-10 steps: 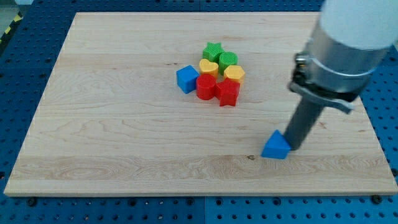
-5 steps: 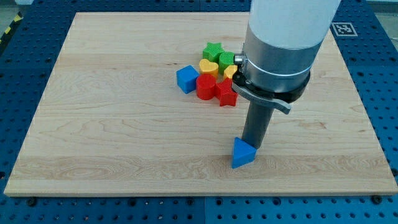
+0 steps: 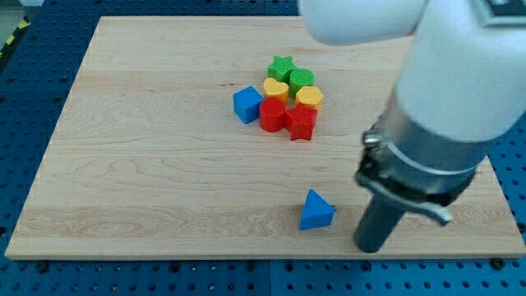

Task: Push the blue triangle closer to the group of blocks

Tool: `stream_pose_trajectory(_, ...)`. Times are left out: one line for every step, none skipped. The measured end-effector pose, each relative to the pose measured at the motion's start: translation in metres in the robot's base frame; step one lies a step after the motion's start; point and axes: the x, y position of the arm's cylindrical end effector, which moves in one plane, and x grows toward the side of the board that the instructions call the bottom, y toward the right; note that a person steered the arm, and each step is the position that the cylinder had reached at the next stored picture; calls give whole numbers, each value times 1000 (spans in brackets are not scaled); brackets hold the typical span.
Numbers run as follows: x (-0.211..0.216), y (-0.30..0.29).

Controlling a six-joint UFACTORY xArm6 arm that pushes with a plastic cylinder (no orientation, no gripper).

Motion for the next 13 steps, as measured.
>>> stream_pose_trajectory(-28, -34)
stream_pose_trajectory(-40, -42)
stream_pose_trajectory(-25, -57)
stream_pose_trajectory(-33, -80)
stream_pose_trajectory(-66, -81)
stream_pose_trajectory(-69, -77)
stream_pose_trajectory(-66, -41)
stream_pose_trajectory(-72, -37)
stream_pose_trajectory(-94, -30)
stream_pose_trajectory(-98, -49)
stream_pose_trajectory(-112, -65)
stream_pose_trajectory(-80, -65)
stream_pose_trajectory(-71, -65)
